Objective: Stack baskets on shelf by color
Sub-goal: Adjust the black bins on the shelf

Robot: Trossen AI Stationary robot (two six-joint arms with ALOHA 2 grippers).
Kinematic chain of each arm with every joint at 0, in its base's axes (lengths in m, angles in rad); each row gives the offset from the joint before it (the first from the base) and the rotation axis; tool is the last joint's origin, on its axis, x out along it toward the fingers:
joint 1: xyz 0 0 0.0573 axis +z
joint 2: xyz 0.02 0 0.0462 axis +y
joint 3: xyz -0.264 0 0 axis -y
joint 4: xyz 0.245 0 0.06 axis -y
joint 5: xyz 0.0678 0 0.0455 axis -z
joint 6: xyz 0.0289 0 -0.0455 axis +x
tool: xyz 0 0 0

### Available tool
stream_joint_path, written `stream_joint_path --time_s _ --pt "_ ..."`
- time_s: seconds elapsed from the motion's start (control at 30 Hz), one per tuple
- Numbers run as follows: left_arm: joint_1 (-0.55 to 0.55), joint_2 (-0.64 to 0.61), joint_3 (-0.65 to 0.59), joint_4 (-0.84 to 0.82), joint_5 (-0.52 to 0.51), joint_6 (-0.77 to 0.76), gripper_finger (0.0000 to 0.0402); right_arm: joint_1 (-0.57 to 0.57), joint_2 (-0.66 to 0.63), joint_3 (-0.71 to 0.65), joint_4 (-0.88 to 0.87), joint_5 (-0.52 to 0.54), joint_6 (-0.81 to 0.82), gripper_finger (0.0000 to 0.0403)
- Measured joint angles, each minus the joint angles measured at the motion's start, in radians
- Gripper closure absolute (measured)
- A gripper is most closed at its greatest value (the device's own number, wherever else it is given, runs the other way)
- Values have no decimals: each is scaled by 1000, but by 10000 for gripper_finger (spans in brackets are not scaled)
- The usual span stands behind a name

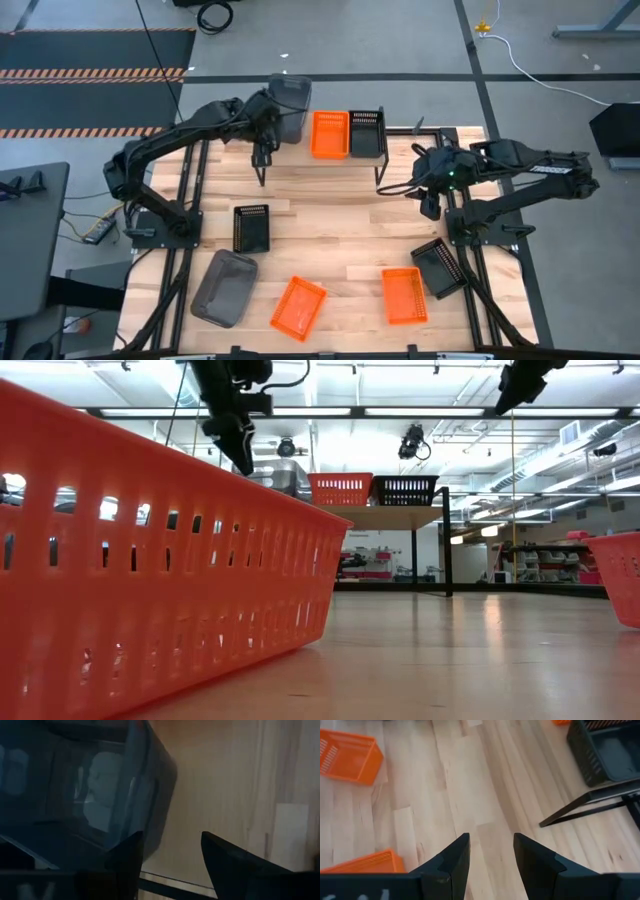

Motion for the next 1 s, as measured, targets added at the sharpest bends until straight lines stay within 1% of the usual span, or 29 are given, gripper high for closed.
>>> stream_joint_path --time_s 0.13,0.3,0.43,0.57,0.63,0.77,1.0 --pt "-25 -21 42 -29 -3 2 195 3 -2 -1 8 -3 -24 244" --pt "-49 -33 120 -36 -42 30 196 3 -5 -1 30 2 -36 244" --pt "-12 -32 112 1 -44 84 200 3 -4 -1 50 -18 -35 244" --pt "60 -8 99 -5 -39 129 199 3 -3 -1 54 -43 -35 244" --pt "96 3 99 -6 -15 133 198 3 -3 -1 53 -43 -35 244" --pt "147 36 99 -25 96 120 202 3 -3 -1 53 -43 -53 244" --pt "149 114 99 -136 112 75 211 0 -3 -1 52 -43 -69 244"
